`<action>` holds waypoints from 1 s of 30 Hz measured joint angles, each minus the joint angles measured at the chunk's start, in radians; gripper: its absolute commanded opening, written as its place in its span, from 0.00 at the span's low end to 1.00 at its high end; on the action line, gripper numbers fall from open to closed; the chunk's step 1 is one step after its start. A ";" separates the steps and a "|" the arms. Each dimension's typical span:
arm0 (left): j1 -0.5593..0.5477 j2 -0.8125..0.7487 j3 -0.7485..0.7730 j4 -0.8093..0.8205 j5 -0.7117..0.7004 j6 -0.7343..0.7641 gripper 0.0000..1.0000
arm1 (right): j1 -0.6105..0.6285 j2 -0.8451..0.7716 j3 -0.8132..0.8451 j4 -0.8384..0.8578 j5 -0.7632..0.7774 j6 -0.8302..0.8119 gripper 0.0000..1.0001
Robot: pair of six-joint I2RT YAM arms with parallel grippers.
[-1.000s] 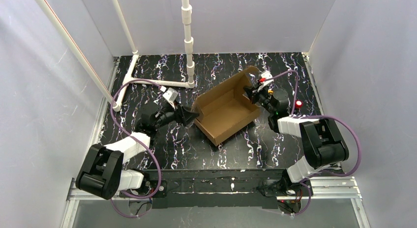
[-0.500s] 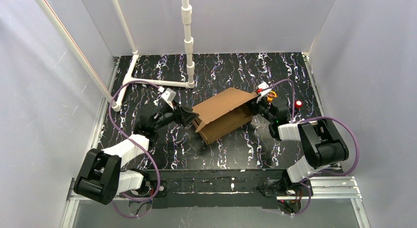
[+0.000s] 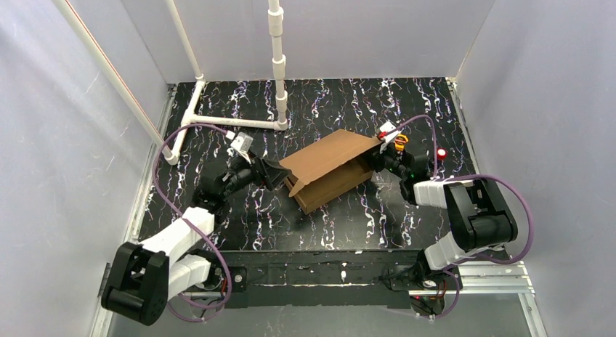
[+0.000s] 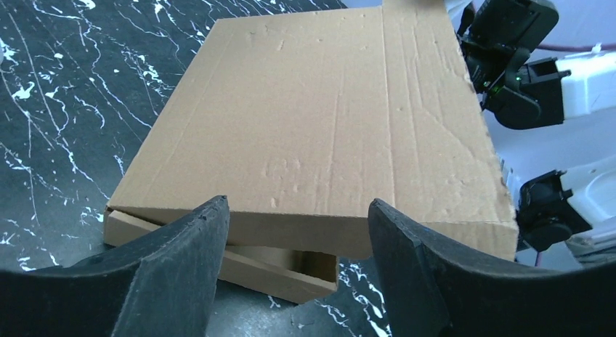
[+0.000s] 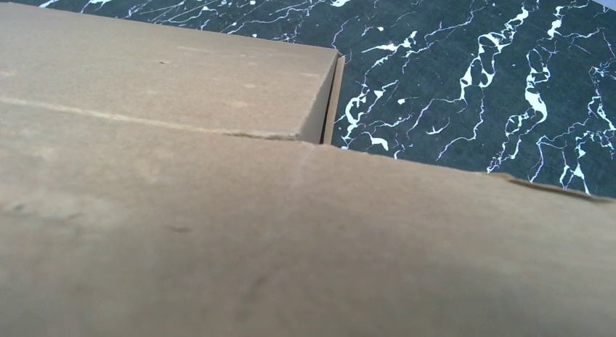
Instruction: Fold the paper box
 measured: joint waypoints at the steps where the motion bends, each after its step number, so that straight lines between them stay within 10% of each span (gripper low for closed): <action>1: 0.000 -0.020 0.000 -0.023 -0.010 -0.008 0.74 | -0.006 -0.002 0.007 -0.013 -0.013 -0.007 0.38; 30: 0.097 -0.109 0.244 -0.410 0.145 -0.205 0.78 | -0.259 -0.137 0.116 -0.603 -0.455 -0.480 0.62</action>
